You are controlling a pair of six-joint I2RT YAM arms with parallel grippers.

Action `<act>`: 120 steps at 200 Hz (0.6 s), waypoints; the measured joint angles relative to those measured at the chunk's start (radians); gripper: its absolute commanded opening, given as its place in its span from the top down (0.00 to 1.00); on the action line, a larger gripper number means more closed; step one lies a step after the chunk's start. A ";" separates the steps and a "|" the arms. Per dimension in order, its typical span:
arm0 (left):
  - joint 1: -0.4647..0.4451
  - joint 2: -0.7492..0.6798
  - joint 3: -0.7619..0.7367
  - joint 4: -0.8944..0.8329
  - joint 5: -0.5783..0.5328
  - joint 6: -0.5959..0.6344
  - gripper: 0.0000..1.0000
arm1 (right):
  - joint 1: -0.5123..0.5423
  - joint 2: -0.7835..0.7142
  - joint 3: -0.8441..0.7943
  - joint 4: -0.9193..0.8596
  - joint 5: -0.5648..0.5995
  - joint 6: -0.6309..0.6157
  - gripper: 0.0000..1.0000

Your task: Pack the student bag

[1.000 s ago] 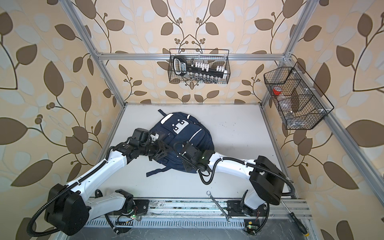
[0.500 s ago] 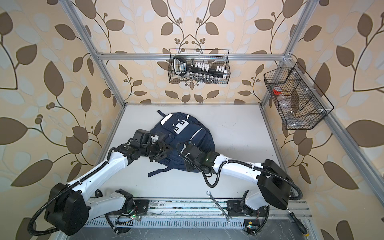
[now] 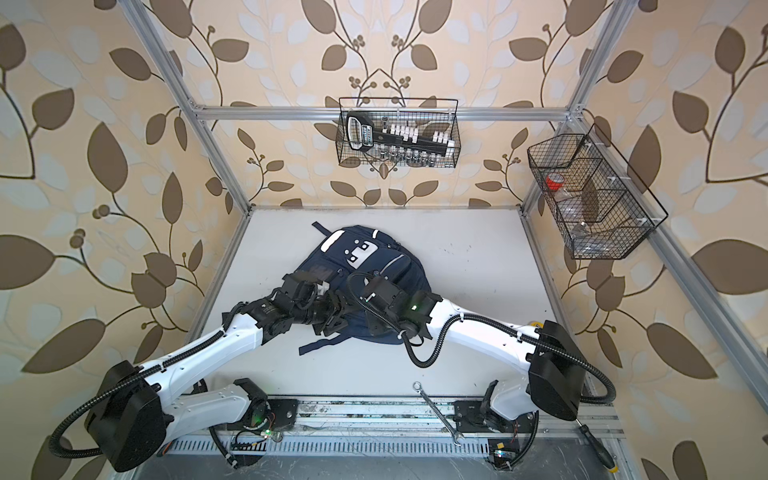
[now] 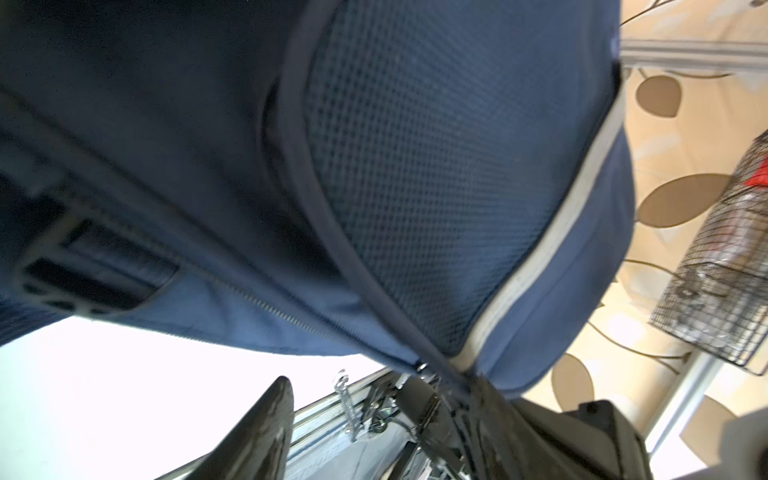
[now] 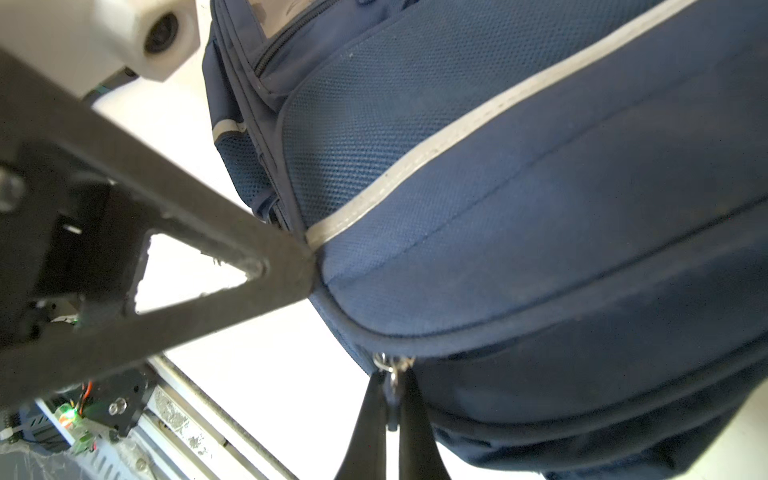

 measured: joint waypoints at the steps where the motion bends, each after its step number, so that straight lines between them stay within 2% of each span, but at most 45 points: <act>1: 0.000 0.000 0.000 0.002 0.000 -0.003 0.33 | 0.000 0.000 0.001 -0.001 0.000 0.000 1.00; 69: -0.088 -0.037 -0.001 0.043 -0.079 -0.113 0.34 | -0.004 0.000 0.034 -0.042 -0.033 -0.007 1.00; 120: -0.093 -0.017 -0.005 0.089 -0.100 -0.170 0.42 | -0.007 0.000 0.071 -0.090 -0.058 -0.008 1.00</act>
